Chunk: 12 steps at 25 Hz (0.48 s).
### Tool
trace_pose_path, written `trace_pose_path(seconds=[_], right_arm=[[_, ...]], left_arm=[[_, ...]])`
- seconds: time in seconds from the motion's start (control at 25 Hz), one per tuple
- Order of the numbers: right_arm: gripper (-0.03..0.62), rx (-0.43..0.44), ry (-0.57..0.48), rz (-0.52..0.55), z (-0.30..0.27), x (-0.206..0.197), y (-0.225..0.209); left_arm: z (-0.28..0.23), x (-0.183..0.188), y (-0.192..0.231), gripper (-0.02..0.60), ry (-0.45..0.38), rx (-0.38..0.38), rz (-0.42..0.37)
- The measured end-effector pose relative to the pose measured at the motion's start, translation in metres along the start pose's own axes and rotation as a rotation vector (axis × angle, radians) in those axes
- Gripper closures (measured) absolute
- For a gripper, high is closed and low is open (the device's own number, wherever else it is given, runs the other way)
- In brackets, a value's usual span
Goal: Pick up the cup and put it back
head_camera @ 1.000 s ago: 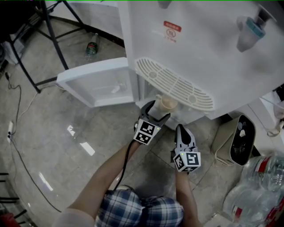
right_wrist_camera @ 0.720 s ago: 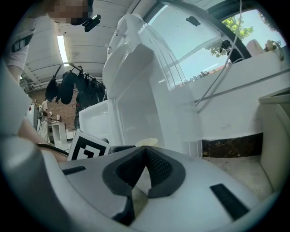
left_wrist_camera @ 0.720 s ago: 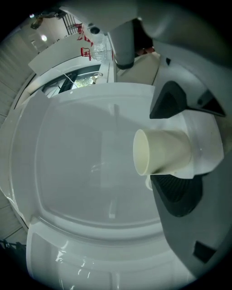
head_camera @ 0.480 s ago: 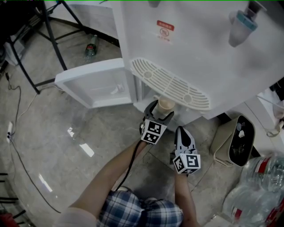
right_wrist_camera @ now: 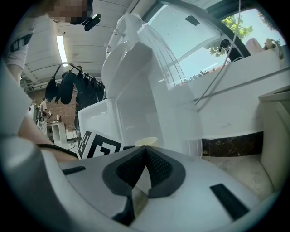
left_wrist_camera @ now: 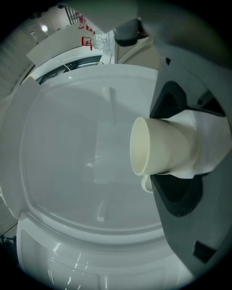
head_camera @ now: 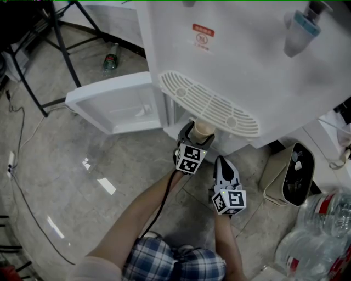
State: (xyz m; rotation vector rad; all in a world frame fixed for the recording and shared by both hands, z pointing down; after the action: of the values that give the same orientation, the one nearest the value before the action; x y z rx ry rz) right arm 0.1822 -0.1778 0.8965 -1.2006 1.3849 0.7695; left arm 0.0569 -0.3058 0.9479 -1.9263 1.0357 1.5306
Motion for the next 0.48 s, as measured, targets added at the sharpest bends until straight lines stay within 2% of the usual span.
trace_pose_path(seconds=[0.32, 0.48], right_arm=[[0.577, 0.0, 0.007, 0.002, 0.0004, -0.0021, 0.0007], [0.577, -0.001, 0.012, 0.006, 0.0015, -0.0027, 0.0009]], left_arm=[[-0.0024, -0.001, 0.0027, 0.207, 0.006, 0.001, -0.015], [-0.0016, -0.0002, 0.0017, 0.207, 0.016, -0.006, -0.057]])
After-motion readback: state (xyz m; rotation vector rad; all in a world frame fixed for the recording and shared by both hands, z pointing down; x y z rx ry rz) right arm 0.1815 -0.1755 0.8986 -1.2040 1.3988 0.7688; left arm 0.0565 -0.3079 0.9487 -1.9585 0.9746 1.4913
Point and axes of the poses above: the fingertips, and each gripper's own axes: z backward along the fingers, y to its left, x out of its top, the point moved 8 cm from there along z, backward along the fingers, and after that the axes turned 6 degrees about -x, right-handed, at the moved point
